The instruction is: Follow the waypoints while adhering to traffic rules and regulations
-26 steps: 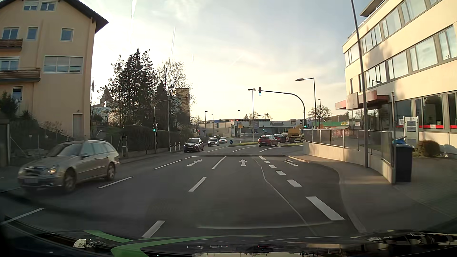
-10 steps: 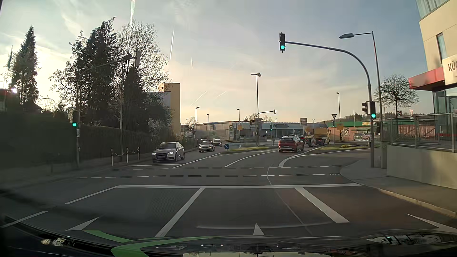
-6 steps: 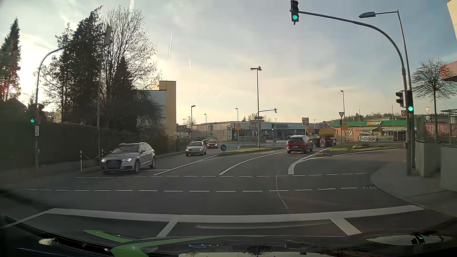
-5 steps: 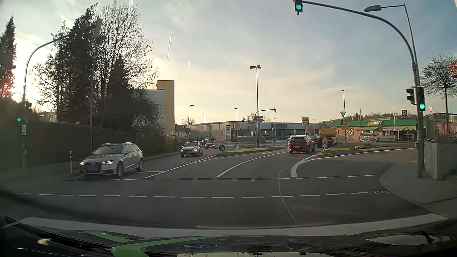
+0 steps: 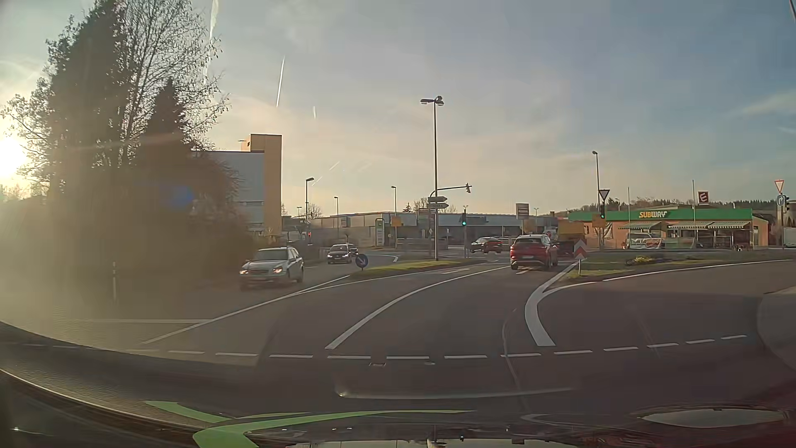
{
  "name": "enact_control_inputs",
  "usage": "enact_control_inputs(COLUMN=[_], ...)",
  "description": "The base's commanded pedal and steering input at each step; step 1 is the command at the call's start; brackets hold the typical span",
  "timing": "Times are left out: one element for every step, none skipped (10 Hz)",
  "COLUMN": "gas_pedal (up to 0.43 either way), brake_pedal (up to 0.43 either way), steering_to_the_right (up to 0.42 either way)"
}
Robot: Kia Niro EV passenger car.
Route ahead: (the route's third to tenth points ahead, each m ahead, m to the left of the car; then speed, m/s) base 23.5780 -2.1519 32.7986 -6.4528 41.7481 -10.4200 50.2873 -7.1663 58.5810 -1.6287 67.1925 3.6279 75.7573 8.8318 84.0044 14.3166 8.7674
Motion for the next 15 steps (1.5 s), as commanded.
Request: enact_control_inputs(gas_pedal=[0.0, 0.0, 0.0, 0.0, 0.0, 0.0, 0.0, 0.0, 0.0, 0.0, 0.0, 0.0, 0.0, 0.0, 0.0], brake_pedal=[0.128, 0.098, 0.104, 0.11, 0.11, 0.104, 0.104, 0.116, 0.128, 0.14, 0.146, 0.146, 0.152, 0.146, 0.14], steering_to_the_right=[0.071, 0.075, 0.077, 0.078, 0.08, 0.081, 0.081, 0.082, 0.083, 0.084, 0.088, 0.091, 0.094, 0.094, 0.095])
